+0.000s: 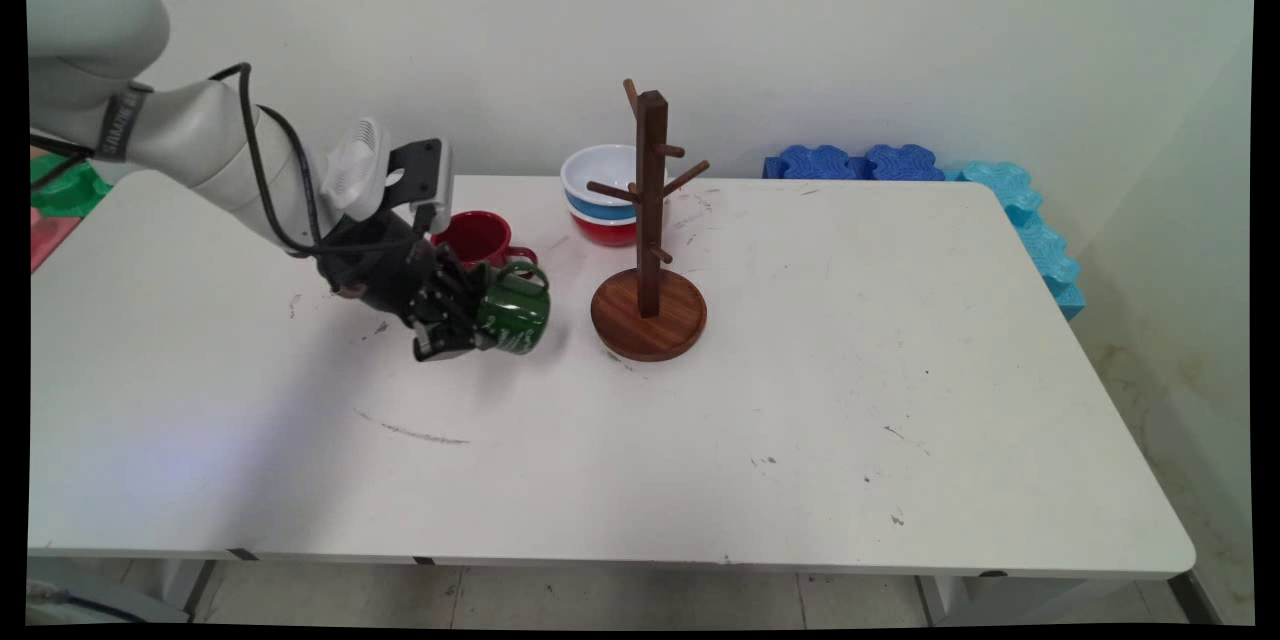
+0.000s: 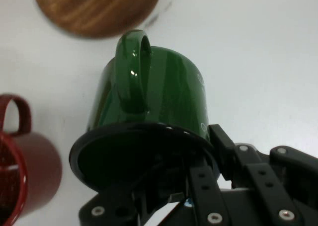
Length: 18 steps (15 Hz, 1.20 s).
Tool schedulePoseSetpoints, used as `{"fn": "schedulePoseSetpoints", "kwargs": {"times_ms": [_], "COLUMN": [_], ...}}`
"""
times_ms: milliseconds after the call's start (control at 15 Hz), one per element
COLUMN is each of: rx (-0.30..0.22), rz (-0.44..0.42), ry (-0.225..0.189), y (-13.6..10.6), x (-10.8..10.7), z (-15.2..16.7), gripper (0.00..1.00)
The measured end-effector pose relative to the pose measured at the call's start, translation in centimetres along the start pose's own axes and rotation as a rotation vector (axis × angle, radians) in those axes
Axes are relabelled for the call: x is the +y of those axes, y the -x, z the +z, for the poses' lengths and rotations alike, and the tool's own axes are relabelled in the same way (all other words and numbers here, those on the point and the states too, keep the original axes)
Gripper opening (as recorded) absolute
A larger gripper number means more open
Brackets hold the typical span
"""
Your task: Place the picked object on the table
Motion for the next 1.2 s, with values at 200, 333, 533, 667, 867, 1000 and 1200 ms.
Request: {"fn": "schedulePoseSetpoints", "kwargs": {"times_ms": [200,333,533,667,867,1000,1200], "rx": [-0.042,-0.071,-0.122,-0.157,-0.206,-0.235,-0.269], "rz": [0.032,0.054,0.087,0.104,0.122,0.131,0.139], "ry": [-0.009,-0.014,-0.026,-0.036,-0.050,-0.060,-0.070], "y": [0.4,0.6,1.0,1.2,1.7,2.1,2.6], "x": [0.0,0.0,-0.2,-0.3,-0.6,-0.9,-1.3], "z": [-0.3,-0.5,-0.8,-1.1,-1.5,-1.7,-1.7], "gripper": [0.00,0.00,0.00,0.00,0.00,0.00,0.00]}}
